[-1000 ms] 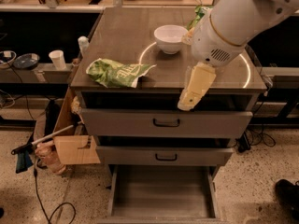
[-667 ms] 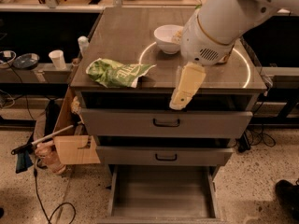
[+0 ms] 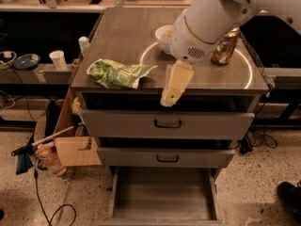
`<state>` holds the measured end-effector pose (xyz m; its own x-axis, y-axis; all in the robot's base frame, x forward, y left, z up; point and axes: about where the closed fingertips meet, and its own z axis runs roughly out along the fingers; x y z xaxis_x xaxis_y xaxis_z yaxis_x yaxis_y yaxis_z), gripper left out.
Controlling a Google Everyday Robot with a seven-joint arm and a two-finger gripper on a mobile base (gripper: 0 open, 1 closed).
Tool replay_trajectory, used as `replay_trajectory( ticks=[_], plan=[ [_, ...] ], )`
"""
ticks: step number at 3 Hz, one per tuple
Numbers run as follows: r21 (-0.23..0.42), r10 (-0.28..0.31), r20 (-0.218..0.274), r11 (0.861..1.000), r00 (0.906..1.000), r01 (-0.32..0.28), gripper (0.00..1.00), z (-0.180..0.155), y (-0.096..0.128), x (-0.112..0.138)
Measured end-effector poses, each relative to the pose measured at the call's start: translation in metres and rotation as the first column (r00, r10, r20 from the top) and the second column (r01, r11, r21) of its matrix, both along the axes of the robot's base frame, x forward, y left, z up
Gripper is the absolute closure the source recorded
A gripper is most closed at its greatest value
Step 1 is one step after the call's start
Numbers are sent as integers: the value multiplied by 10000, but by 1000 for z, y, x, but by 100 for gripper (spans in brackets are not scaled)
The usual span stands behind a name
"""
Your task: Place green jalapeno chip bag into bottom drawer
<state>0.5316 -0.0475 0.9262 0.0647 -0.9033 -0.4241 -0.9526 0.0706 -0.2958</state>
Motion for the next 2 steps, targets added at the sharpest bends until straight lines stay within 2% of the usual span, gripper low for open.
replay_trajectory(
  ticks=[2],
  plan=[
    [348, 675, 90, 9971, 9977, -678, 0, -7, 43, 22]
  ],
)
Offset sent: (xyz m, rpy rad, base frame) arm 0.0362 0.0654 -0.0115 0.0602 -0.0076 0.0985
